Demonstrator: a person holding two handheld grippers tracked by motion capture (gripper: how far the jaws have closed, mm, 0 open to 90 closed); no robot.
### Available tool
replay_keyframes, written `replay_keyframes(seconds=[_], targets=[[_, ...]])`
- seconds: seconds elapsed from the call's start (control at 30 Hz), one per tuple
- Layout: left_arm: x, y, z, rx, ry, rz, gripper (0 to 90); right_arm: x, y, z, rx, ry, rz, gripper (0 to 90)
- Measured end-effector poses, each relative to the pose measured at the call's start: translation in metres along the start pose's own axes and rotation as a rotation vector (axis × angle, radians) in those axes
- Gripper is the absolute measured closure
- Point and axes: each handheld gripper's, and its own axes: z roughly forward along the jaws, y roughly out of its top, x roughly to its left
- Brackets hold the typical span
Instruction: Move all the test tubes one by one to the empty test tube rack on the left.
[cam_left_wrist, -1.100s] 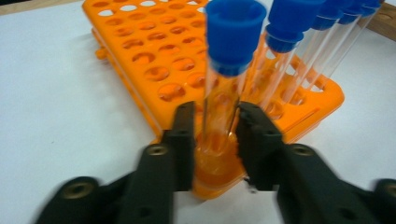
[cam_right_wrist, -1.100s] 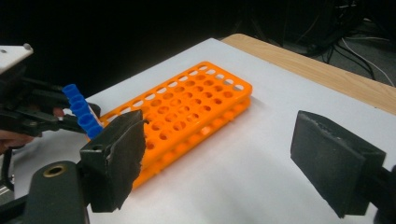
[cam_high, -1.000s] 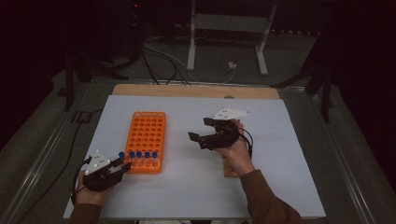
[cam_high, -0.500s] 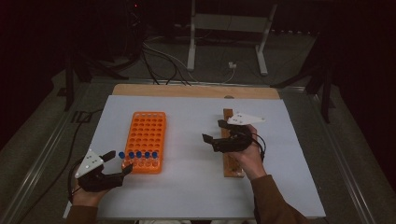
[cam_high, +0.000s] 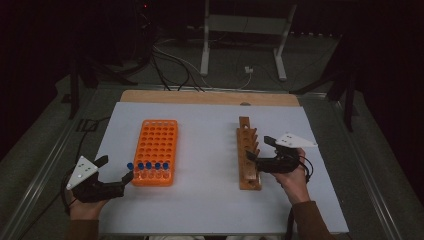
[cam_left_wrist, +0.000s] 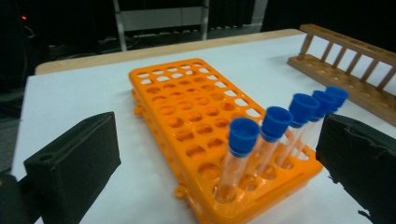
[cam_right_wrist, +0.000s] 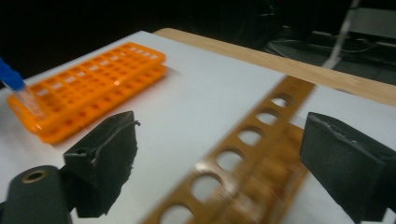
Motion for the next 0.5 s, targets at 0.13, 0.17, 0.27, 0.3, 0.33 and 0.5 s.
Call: replay_keyframes(seconds=[0.13, 0.17, 0.27, 0.3, 0.33, 0.5], targets=[[0.003, -0.001, -0.002, -0.012, 0.014, -0.002, 0.3, -0.006, -0.011, -0.012, -0.005, -0.025, -0.005, 8.7], [0.003, -0.001, -0.001, -0.016, 0.016, -0.007, 0.3, -0.007, -0.014, -0.014, -0.002, -0.029, -0.004, 8.0], [0.005, -0.002, -0.002, -0.028, 0.026, -0.009, 0.3, -0.011, -0.022, -0.022, -0.018, -0.051, -0.007, 7.8], [0.005, -0.002, -0.002, -0.032, 0.025, -0.011, 0.3, -0.013, -0.024, -0.025, -0.026, -0.058, 0.001, 7.7], [0.005, -0.002, -0.002, -0.035, 0.028, -0.011, 0.3, -0.015, -0.026, -0.028, -0.029, -0.062, 0.004, 7.5], [0.007, -0.004, -0.004, -0.055, 0.046, -0.017, 0.3, -0.022, -0.039, -0.039, -0.046, -0.083, 0.015, 6.8]])
